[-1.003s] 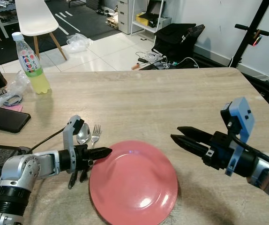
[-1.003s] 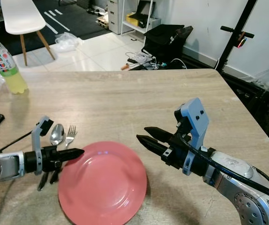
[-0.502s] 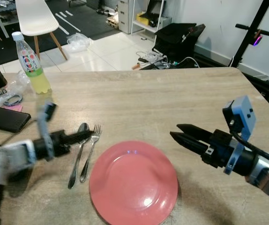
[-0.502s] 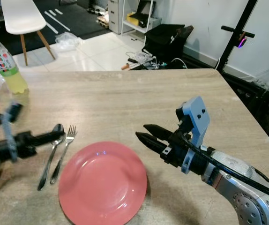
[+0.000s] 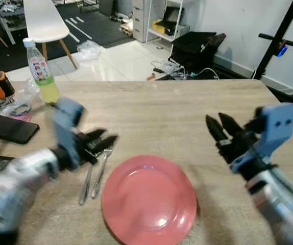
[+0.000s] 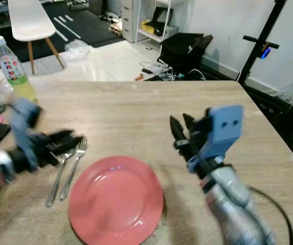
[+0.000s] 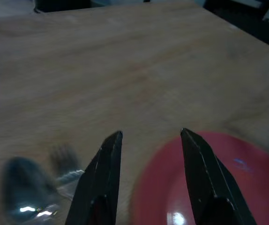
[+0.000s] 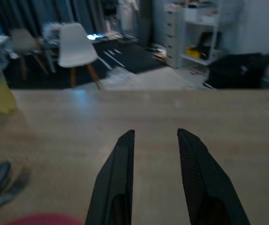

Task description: Setting the table

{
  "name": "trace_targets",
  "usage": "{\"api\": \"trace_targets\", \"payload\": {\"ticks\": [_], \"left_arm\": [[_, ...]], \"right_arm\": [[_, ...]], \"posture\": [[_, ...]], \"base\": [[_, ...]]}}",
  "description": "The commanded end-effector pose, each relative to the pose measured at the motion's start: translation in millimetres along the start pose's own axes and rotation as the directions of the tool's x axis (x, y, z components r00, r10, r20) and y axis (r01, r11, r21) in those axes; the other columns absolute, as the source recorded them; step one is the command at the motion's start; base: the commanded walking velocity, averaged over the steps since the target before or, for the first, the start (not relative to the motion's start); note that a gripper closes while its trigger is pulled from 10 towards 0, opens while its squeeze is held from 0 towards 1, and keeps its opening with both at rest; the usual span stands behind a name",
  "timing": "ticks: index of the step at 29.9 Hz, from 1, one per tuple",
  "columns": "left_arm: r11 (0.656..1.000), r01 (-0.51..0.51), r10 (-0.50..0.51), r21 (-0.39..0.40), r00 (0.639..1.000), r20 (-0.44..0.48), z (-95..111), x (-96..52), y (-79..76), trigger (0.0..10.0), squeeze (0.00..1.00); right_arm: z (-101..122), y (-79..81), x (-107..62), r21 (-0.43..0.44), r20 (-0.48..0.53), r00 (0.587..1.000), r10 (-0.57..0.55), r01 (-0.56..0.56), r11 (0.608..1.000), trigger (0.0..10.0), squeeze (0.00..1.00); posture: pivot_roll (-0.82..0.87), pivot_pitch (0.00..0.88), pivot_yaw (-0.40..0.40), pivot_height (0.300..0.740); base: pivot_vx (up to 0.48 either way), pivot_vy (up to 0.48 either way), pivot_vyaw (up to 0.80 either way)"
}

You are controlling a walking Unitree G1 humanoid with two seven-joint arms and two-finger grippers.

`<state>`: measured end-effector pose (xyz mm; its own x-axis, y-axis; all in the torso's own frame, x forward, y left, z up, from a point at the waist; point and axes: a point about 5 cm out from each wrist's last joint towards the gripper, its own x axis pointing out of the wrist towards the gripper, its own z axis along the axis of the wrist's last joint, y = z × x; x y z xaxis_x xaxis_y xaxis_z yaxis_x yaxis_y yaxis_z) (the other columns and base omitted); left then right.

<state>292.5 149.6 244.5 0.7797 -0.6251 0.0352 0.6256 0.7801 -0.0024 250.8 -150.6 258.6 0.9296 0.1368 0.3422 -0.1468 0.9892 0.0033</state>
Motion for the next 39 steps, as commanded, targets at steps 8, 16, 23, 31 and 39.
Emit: {"api": "trace_targets", "payload": {"ticks": [8,16,23,31,39], "left_arm": [[0.997,-0.073,0.073,0.020,0.997,0.016,-8,-27.8,7.8,10.0,0.00],[0.996,0.004,-0.005,0.094,1.000,0.012,-29,-17.2,-28.3,10.0,0.00],[0.989,0.001,-0.007,0.145,0.999,0.041,-27,-18.4,-32.1,10.0,0.00],[0.943,-0.196,0.188,0.270,0.981,0.055,-15,-31.7,47.8,10.0,0.00],[0.940,-0.198,0.194,0.279,0.980,0.040,-26,-35.3,47.8,10.0,0.00]], "right_arm": [[-37,6.1,-37.8,-0.057,-0.090,0.972,-0.215,0.210,0.976,10.0,0.00],[-45,15.7,-34.3,-0.063,-0.067,0.971,-0.231,0.227,0.972,10.0,0.00],[-52,13.3,-26.1,-0.081,-0.044,0.974,-0.222,0.218,0.973,10.0,0.00],[-68,5.3,-18.5,-0.123,-0.066,0.982,-0.177,0.168,0.978,10.0,0.00],[-72,-0.3,-17.8,-0.149,-0.064,0.980,-0.186,0.175,0.973,10.0,0.00]], "posture": [[0.03,0.065,0.059,0.740],[0.01,0.032,0.059,0.740],[0.02,0.000,0.036,0.740],[0.03,0.000,0.016,0.740],[0.02,0.000,0.020,0.740]], "base": [[0.000,0.000,0.00],[0.000,0.000,0.00],[0.000,0.000,0.00],[0.000,0.000,0.00],[0.000,0.000,0.00]]}}
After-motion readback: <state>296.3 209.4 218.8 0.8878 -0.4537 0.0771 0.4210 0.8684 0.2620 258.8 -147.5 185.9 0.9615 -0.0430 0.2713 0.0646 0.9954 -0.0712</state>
